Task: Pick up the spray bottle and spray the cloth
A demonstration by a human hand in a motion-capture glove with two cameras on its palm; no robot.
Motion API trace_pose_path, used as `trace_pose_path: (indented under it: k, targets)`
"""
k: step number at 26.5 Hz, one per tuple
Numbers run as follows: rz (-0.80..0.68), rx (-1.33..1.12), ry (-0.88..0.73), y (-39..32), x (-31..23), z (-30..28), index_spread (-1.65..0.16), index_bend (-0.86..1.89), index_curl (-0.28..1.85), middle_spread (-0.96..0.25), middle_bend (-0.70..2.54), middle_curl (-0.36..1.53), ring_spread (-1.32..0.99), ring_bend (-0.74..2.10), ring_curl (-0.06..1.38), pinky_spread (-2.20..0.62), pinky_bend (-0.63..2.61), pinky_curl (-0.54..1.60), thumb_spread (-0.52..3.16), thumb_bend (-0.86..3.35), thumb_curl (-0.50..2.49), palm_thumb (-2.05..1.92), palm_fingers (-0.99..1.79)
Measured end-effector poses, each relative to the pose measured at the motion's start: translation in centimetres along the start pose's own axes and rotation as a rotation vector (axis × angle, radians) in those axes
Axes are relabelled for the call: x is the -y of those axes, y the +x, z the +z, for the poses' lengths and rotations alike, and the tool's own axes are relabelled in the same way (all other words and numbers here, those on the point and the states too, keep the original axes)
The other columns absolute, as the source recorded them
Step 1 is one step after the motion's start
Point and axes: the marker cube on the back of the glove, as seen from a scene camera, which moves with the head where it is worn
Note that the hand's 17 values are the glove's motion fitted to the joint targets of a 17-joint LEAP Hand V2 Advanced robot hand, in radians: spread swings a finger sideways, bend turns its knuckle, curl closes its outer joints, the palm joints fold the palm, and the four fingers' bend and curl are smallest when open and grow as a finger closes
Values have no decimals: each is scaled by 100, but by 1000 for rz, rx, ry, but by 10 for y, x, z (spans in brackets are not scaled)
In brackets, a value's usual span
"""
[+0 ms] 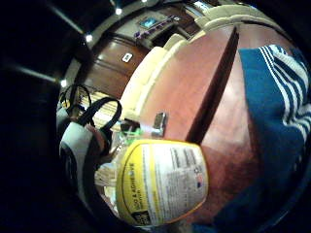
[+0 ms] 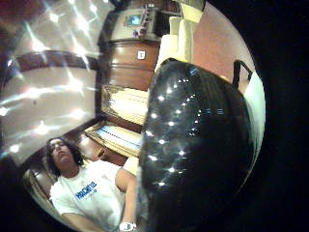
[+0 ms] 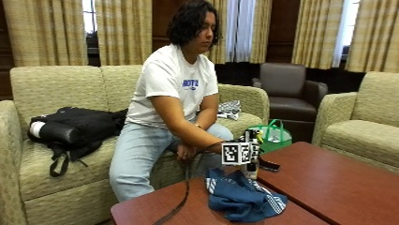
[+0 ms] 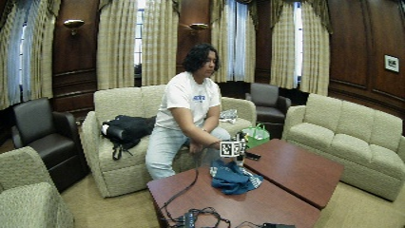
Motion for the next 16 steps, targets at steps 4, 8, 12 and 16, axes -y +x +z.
trace_pose_path:
  k: [4,8,12,16]
  targets:
    - [-8,-4,16,5,19,3,-25,45,62,-20,60,58,-20,71,50,-27,51,43,33,-3,88,89,137]
    - [-6,-15,25,10,39,10,-25,45,62,-20,60,58,-20,71,50,-28,51,43,32,-3,88,88,137]
    - [-7,-28,23,13,58,17,-25,46,61,-20,60,58,-21,71,50,-28,51,43,32,-3,88,89,137]
    - [1,-28,29,16,75,22,-25,46,61,-20,60,58,-21,71,50,-28,51,43,31,-3,88,89,137]
